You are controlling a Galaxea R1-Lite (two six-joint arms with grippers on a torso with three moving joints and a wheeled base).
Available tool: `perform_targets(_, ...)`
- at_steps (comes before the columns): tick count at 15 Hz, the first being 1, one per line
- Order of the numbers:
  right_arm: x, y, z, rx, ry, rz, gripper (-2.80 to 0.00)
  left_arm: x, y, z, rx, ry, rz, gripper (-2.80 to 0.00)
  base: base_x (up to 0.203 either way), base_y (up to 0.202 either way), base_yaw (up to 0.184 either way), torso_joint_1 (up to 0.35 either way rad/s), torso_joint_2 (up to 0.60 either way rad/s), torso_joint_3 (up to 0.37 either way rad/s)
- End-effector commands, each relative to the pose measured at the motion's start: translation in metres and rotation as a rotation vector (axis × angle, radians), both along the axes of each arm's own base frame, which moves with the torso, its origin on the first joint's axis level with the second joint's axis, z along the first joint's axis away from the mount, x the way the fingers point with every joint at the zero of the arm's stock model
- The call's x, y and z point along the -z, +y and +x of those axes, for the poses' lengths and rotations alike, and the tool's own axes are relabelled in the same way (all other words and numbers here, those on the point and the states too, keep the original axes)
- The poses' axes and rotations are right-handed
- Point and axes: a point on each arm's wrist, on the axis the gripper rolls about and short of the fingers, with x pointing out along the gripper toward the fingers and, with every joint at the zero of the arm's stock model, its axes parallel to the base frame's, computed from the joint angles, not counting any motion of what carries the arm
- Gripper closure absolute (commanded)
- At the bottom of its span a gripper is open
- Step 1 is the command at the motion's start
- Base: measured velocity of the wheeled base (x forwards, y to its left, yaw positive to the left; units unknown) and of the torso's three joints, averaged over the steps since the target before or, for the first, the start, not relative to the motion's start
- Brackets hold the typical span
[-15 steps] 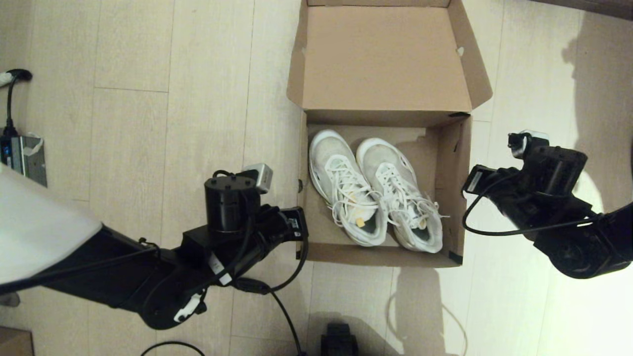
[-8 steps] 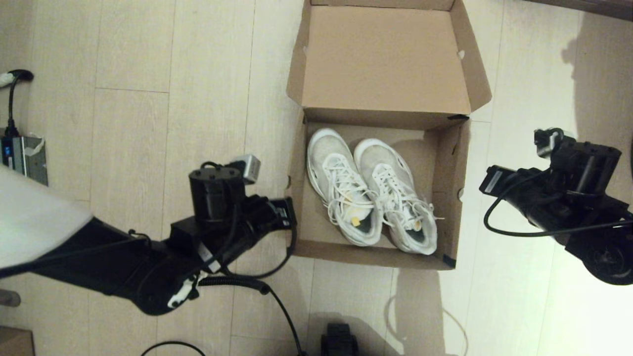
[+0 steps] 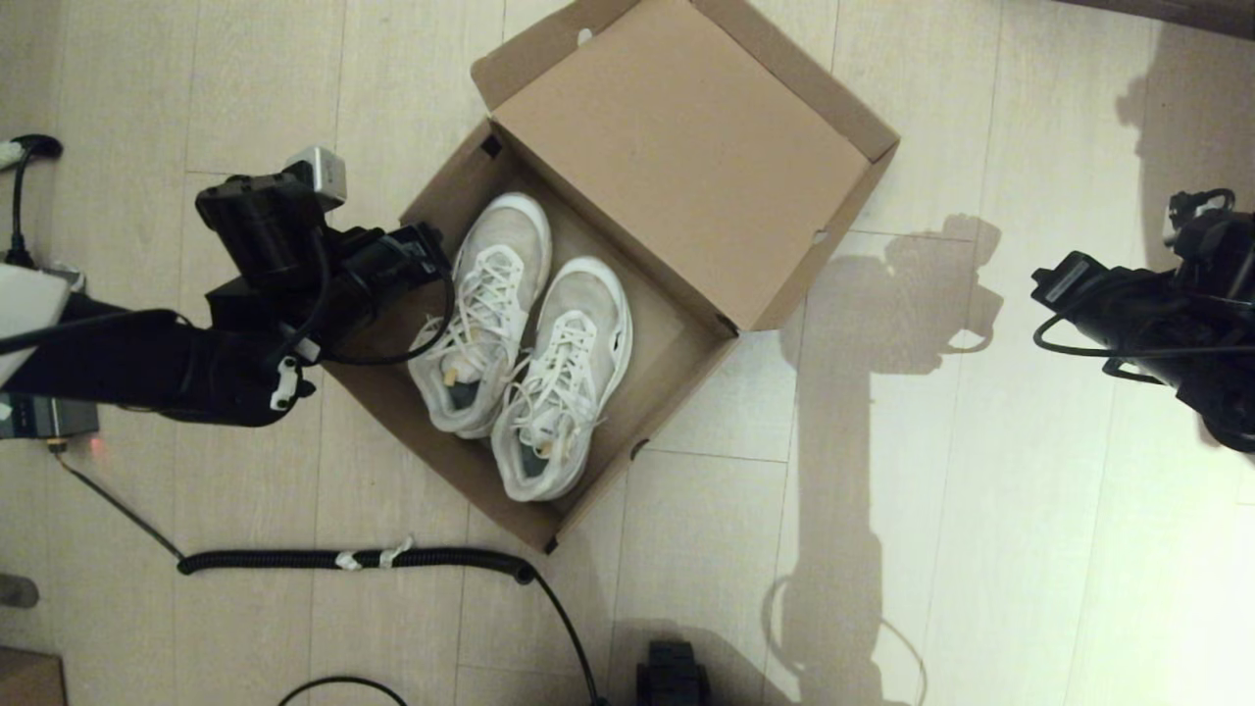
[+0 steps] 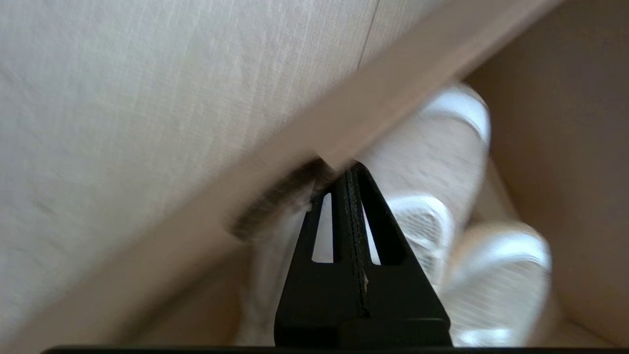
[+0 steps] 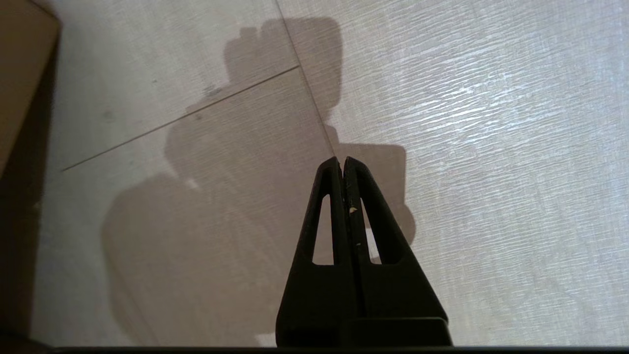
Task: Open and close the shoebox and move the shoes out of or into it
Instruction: Close the shoe box
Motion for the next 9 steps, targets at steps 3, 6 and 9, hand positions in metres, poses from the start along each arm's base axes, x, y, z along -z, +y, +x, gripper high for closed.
perform_targets(3,0.0,0.0,-0.002,0.002,-0.001,0.003,0.0,-0.013,-0.014,-0.028,0.041,0.011,-0.03,0.0,0.0,0.0,0.0,0.0,0.0,0.0)
perform_targets(6,0.004,0.002,-0.013,0.002,0.028,-0.022,0.0,-0.059,-0.02,-0.071,0.074,-0.028,-0.041,0.0,0.0,0.0,0.0,0.0,0.0,0.0)
perform_targets(9,0.011,0.005,-0.027,-0.002,0.066,-0.065,0.0,-0.1,-0.002,-0.1,0.039,-0.061,-0.019,0.0,0.0,0.0,0.0,0.0,0.0,0.0)
